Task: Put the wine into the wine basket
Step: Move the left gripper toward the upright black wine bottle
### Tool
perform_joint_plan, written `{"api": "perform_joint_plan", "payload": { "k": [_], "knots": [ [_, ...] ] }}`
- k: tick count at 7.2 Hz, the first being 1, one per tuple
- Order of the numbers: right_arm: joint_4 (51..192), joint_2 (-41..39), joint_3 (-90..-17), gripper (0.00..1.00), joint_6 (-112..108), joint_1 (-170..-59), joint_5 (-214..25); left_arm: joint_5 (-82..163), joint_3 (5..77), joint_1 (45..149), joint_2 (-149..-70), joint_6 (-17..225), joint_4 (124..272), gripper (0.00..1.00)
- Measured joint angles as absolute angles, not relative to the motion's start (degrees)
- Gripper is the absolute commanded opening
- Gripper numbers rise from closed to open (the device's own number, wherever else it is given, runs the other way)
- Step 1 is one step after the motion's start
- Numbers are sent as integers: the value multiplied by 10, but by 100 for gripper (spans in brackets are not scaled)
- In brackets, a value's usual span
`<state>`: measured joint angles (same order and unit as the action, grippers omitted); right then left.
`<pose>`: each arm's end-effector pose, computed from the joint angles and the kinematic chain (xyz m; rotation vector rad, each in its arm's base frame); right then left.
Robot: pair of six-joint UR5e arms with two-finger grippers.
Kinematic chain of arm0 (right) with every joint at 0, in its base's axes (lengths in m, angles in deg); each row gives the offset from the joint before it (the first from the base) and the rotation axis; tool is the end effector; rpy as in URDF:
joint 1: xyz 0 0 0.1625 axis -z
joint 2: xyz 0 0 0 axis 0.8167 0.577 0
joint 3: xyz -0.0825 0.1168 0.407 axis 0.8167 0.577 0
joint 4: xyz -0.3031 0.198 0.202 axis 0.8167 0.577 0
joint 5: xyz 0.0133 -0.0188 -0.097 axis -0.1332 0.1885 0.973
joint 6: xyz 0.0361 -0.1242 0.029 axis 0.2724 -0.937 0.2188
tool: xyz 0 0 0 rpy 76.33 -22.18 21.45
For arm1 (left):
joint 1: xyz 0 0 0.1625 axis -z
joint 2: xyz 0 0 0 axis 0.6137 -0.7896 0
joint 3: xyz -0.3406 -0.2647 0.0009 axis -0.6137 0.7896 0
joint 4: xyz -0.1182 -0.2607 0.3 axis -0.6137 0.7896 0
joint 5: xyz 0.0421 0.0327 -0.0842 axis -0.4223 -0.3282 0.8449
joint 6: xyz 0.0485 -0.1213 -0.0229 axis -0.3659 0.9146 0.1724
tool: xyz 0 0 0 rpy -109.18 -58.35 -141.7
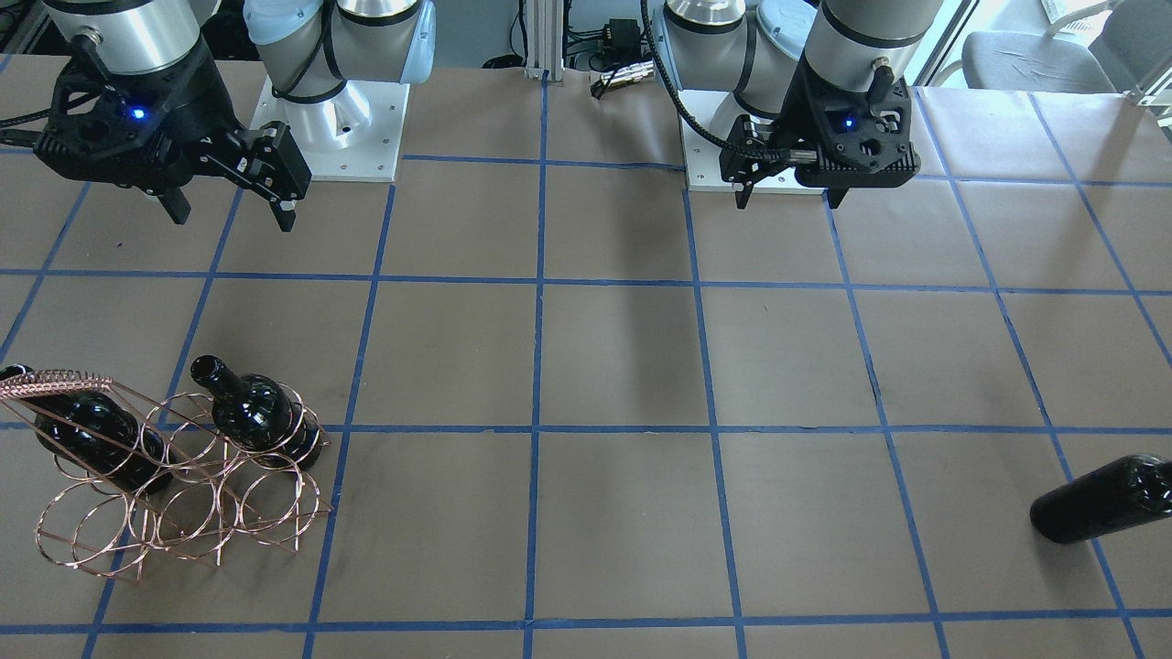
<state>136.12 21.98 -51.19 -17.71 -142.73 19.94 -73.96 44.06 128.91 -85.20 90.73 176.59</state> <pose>0.1130 -0.4847 0.4794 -0.0763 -3.1144 0.0964 -0.1351 -0.4463 0.4604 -0.0085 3.0906 0.0932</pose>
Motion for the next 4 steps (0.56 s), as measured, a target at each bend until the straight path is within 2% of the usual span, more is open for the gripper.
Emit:
{"api": "perform_joint_plan", "payload": {
  "k": [4],
  "knots": [
    [1361, 220, -512, 99, -177, -1427, 199, -741, 437, 1247, -858, 900, 1762, 100]
  ]
}}
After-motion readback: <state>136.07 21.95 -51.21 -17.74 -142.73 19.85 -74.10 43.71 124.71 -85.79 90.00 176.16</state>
